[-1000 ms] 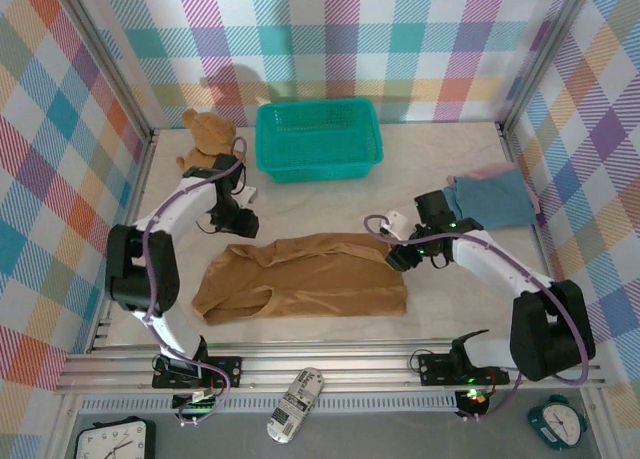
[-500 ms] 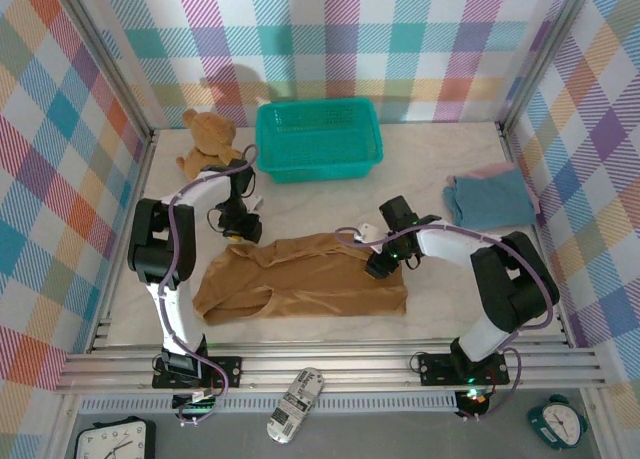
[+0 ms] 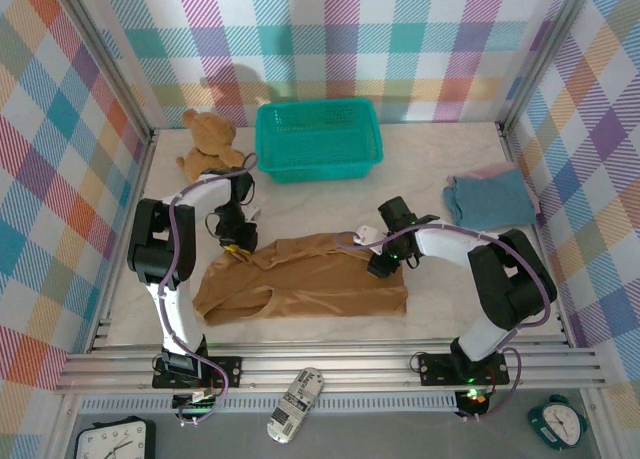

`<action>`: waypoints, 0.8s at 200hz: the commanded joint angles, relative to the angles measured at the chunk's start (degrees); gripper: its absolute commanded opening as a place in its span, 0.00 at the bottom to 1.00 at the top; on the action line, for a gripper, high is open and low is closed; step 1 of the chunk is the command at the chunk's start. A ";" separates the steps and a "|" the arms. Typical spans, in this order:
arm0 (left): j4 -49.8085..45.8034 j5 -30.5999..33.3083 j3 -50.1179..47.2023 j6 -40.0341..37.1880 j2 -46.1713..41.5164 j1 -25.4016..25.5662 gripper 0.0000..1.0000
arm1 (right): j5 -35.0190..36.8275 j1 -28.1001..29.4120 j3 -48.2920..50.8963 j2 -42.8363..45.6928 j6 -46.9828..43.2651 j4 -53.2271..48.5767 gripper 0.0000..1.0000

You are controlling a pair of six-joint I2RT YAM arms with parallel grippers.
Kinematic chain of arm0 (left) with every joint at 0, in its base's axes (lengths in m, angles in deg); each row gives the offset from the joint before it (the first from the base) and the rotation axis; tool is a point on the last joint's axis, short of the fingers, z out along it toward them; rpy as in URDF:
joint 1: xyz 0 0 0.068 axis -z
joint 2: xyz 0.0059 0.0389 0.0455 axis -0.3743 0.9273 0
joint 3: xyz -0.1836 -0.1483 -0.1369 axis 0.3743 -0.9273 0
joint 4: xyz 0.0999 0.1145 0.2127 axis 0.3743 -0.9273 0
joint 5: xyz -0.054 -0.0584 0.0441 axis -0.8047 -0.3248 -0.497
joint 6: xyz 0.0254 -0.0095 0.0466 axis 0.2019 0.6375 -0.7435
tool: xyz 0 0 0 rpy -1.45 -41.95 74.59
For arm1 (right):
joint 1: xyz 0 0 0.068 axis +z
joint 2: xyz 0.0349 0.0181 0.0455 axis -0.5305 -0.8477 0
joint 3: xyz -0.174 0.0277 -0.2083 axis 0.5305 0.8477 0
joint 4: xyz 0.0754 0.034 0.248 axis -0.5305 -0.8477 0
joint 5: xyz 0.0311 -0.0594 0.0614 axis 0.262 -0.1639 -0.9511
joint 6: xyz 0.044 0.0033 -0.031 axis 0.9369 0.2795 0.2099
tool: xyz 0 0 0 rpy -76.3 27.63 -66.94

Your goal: Fold and stack the tank tops

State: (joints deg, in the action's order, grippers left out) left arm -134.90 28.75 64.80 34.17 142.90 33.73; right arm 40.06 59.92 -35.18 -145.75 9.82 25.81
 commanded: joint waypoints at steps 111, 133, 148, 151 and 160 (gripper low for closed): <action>-5.78 2.88 7.31 5.23 -8.03 0.39 0.00 | 0.90 0.16 -0.44 -3.19 -0.48 -4.34 0.37; -6.19 1.80 6.67 6.23 -12.32 2.31 0.00 | 1.09 -0.10 -0.86 -3.02 -0.70 -4.92 0.37; -5.49 1.47 3.28 6.97 -14.98 3.72 0.00 | 1.09 -0.26 -0.99 -2.99 -0.99 -5.37 0.37; -5.24 1.49 2.40 7.23 -15.58 3.94 0.00 | 1.24 -0.35 -0.99 -3.01 -1.09 -5.54 0.37; -4.67 1.07 -0.43 7.96 -17.17 4.62 0.00 | 1.52 -0.45 -0.99 -3.01 -1.26 -6.05 0.37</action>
State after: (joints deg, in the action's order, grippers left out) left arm -137.59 31.53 69.83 39.77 129.78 36.14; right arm 40.69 59.85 -36.36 -146.67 9.43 25.13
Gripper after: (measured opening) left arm 0.049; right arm 0.368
